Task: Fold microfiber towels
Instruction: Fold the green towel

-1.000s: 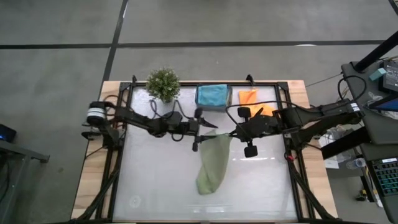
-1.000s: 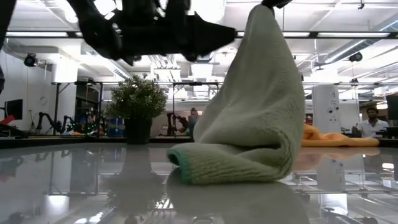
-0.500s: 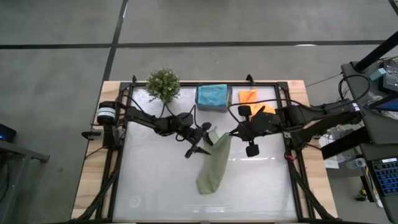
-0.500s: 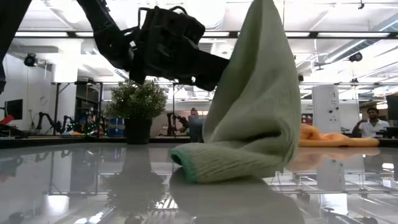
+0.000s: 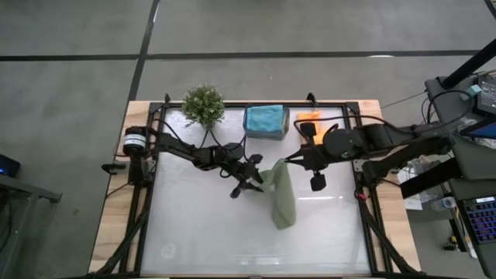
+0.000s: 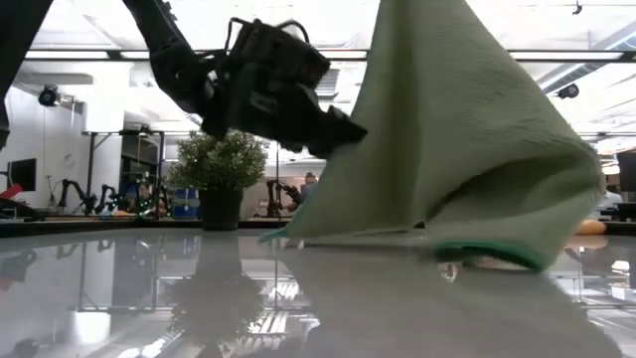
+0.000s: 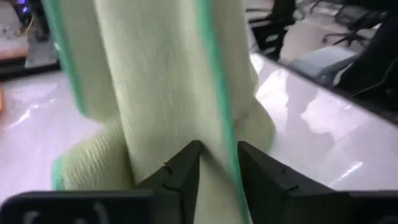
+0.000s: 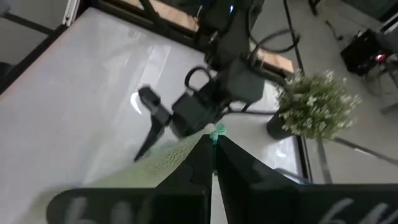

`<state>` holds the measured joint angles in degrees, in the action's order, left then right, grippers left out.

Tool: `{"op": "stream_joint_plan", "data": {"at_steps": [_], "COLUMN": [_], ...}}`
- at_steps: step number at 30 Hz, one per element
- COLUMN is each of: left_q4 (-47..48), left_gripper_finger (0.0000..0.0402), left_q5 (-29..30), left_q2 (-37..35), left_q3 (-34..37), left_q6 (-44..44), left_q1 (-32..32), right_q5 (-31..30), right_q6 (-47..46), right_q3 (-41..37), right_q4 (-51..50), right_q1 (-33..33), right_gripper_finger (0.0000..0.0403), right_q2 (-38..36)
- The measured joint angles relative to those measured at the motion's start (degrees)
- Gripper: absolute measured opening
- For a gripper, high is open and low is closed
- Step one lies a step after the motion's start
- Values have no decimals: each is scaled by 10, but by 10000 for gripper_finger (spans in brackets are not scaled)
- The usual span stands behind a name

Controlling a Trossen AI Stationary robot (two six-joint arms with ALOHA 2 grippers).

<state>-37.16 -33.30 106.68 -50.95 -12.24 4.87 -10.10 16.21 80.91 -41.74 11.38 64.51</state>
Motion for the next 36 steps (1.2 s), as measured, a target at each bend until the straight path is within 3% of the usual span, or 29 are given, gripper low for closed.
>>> {"op": "stream_joint_plan", "data": {"at_steps": [10,16,20,27,36], "left_q4": [23,84,144,329,606], "left_gripper_finger": [6,1,0,0,0], "left_q5": [10,38,38,44,176], "left_q2": [28,21,-6,-133,-377], "left_q3": [10,11,12,14,-40], "left_q6": [33,50,59,59,28], "left_q1": [0,0,0,0,3], "right_q5": [-4,-9,-59,-57,-57], "right_q6": [5,3,3,-2,16], "right_q3": [51,61,61,61,61], "right_q4": [-21,-23,-34,-50,-54], "right_q1": [0,0,0,0,0], "right_gripper_finger": [8,8,8,8,8], "right_q2": [0,0,0,-3,-3]}}
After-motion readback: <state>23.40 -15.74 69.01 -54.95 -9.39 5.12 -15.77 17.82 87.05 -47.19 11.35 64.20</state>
